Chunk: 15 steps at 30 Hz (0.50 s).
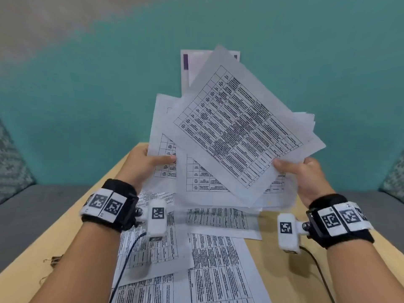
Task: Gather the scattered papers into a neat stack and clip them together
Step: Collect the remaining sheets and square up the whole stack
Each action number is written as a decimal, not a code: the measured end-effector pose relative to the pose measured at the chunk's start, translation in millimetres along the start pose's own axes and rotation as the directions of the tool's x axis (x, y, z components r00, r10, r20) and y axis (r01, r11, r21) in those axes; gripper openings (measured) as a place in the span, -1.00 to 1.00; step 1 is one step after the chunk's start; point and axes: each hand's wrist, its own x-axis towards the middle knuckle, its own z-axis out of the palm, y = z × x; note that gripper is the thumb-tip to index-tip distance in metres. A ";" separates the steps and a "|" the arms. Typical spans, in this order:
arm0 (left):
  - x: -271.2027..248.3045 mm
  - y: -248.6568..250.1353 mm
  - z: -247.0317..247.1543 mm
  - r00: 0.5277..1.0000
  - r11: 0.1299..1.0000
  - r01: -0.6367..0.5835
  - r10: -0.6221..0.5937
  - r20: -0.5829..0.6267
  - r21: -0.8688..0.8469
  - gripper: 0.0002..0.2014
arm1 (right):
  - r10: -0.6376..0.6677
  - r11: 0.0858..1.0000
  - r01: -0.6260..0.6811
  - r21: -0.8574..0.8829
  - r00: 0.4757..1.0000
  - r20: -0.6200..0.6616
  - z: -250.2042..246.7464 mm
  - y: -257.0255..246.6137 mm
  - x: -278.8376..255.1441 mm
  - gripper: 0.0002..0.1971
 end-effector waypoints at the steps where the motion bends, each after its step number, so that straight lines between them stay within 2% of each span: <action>1: 0.8 -1.1 0.8 0.999 1.000 -0.015 0.015 -0.029 0.015 -0.85 | -0.027 0.999 0.026 -0.026 0.999 -0.018 1.2 3.9 2.7 -0.12; 2: 2.1 -3.3 0.1 0.999 1.000 -0.021 0.022 -0.045 0.023 -0.80 | -0.052 0.997 0.050 -0.053 0.998 -0.033 1.8 9.2 7.2 -0.04; 3: 3.2 -5.9 -0.7 0.999 1.000 -0.018 0.019 -0.051 0.023 -0.75 | -0.068 0.996 0.067 -0.054 0.997 -0.025 1.8 14.1 11.1 -0.12; 5: 4.2 -11.8 -0.5 0.999 1.000 -0.003 0.003 -0.038 0.013 -0.65 | -0.065 0.994 0.065 -0.084 0.998 0.000 5.5 19.7 11.2 -0.56; 7: 1.3 -15.4 3.2 1.000 1.000 0.005 -0.006 0.013 0.029 -0.58 | -0.070 0.980 0.066 -0.190 0.997 -0.019 7.0 27.1 11.3 -0.87; 8: 0.5 -17.7 5.2 0.999 0.999 0.007 -0.009 0.050 0.044 -0.54 | -0.076 0.969 0.066 -0.237 0.996 -0.036 6.3 32.8 13.4 -0.89; 9: -0.2 -20.0 6.6 0.997 0.998 0.011 -0.015 0.077 0.059 -0.52 | -0.076 0.966 0.061 -0.250 0.996 -0.052 5.5 37.4 13.5 -0.79; 12: -4.0 -22.2 8.3 0.981 0.997 0.027 -0.041 0.189 0.073 -0.46 | -0.075 0.971 0.052 -0.234 0.993 -0.088 5.2 45.4 16.9 -0.65; 13: -5.1 -22.6 7.3 0.972 0.998 0.010 -0.023 0.233 0.056 -0.44 | -0.079 0.975 0.063 -0.212 0.994 -0.072 7.3 43.8 15.6 -0.68; 15: -7.1 -20.3 7.9 0.964 0.999 -0.030 0.035 0.262 -0.023 -0.35 | -0.081 0.981 0.071 -0.182 0.996 -0.048 9.2 40.8 14.5 -0.87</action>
